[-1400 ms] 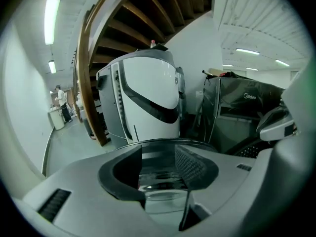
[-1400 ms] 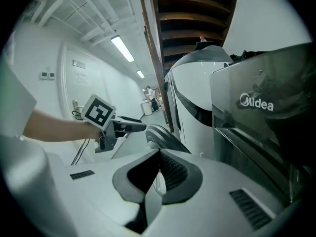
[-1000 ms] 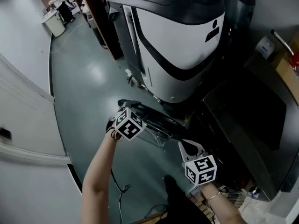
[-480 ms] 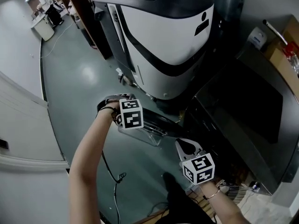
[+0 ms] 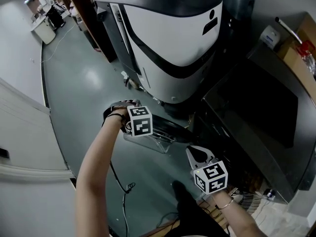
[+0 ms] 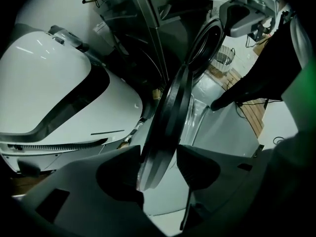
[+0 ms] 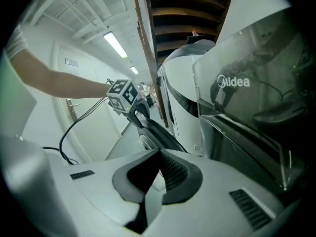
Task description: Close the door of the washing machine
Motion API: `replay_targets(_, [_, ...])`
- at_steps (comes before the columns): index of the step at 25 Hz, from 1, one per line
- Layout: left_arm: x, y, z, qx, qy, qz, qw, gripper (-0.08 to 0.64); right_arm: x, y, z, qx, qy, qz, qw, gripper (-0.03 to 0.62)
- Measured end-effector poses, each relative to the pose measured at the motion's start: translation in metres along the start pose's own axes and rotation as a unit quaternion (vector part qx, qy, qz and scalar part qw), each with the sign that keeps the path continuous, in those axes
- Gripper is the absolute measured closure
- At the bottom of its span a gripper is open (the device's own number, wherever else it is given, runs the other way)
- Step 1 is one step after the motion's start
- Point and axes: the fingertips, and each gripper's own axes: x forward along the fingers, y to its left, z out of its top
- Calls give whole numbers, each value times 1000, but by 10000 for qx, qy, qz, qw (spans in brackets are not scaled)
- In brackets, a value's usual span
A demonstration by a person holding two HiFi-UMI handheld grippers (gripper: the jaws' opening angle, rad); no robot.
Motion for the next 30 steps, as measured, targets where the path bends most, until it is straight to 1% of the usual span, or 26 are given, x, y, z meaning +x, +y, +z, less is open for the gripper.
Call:
replay_targets(4, [-3, -14, -4, -207, 51, 40, 9998, 315, -5, 9, -5, 4, 20, 60, 10000, 584])
replay_targets(11, [-17, -60, -12, -713, 28, -94, 9974, 324, -28, 27, -16, -63, -2, 194, 9998, 584])
replay_targets(16, [-27, -101, -11, -1185, -169, -120, 9927, 330, -48, 42, -34, -151, -7, 312, 9994, 584])
replay_targets(19, [-35, -128, -8, -1406, -293, -131, 9895, 336, -61, 54, -48, -210, 19, 401, 9990, 584])
replay_targets(25, [-51, -179, 3, -1913, -598, -97, 9797, 344, -89, 81, -72, -312, -3, 558, 9980, 584])
replay_targets(30, [-65, -219, 18, -2417, -850, 43, 9666, 347, -116, 102, -96, -338, -34, 651, 9973, 584])
